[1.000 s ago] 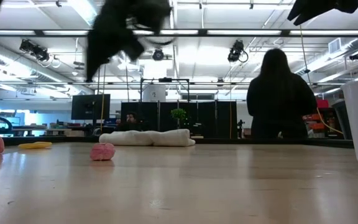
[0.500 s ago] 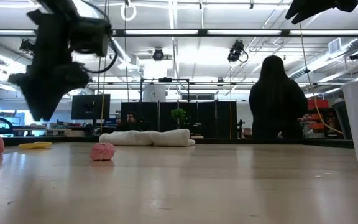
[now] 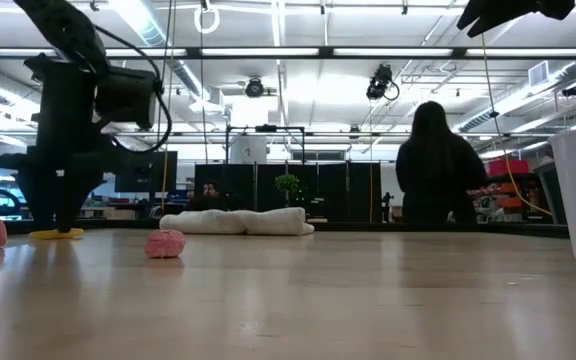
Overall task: Pick and placing Produce into tupperware
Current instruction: Put the yellow corn into the white bin
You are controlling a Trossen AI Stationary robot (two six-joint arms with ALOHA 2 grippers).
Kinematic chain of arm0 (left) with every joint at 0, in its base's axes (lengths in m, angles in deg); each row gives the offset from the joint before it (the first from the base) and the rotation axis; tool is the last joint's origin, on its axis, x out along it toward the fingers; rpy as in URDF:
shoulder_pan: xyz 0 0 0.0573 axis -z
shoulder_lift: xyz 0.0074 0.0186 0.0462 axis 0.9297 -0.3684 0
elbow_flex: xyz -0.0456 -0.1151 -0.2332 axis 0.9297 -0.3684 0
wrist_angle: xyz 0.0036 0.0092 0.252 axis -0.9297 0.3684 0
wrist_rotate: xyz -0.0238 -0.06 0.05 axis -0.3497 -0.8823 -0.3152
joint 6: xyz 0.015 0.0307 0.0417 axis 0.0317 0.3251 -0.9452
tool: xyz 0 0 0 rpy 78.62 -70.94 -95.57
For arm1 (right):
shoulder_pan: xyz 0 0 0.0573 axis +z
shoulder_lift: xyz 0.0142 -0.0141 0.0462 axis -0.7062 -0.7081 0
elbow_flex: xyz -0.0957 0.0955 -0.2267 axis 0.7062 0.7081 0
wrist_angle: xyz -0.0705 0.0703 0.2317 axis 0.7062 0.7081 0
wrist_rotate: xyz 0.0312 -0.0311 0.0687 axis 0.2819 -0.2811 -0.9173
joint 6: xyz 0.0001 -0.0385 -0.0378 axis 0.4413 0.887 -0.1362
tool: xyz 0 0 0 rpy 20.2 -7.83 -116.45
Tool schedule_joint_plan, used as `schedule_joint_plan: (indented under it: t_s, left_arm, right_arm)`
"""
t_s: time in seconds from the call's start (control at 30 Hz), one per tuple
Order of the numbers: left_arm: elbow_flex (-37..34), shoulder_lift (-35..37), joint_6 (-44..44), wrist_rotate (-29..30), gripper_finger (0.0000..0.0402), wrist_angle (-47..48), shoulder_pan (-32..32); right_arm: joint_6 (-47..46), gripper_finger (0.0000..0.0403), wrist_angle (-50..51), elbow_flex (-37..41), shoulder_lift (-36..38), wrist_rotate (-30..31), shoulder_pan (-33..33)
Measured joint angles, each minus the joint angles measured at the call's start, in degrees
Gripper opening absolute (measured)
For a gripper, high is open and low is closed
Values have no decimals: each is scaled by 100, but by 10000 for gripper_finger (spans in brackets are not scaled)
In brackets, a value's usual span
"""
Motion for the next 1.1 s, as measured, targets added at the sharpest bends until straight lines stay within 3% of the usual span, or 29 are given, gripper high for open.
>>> schedule_joint_plan:
  t_s: [0.2,0.4,0.53,0.67,0.97,1.1]
  left_arm:
    - [-256,9,-338,65,192,-344,-233]
    - [-283,11,-436,9,161,-434,-316]
    - [-282,9,-435,-66,107,-487,-308]
    - [-141,-11,-406,-110,26,-577,-205]
    - [1341,-11,-502,-309,10,-1154,373]
    - [2304,-102,-861,-295,11,-2126,760]
  right_arm:
    - [-2,128,-30,0,0,0,1]
    - [-4,128,-33,0,0,0,2]
    - [-4,128,-35,0,0,0,2]
    - [-4,128,-33,0,0,0,2]
    - [-2,128,-33,0,0,37,0]
    - [-27,128,-32,0,8,1071,-105]
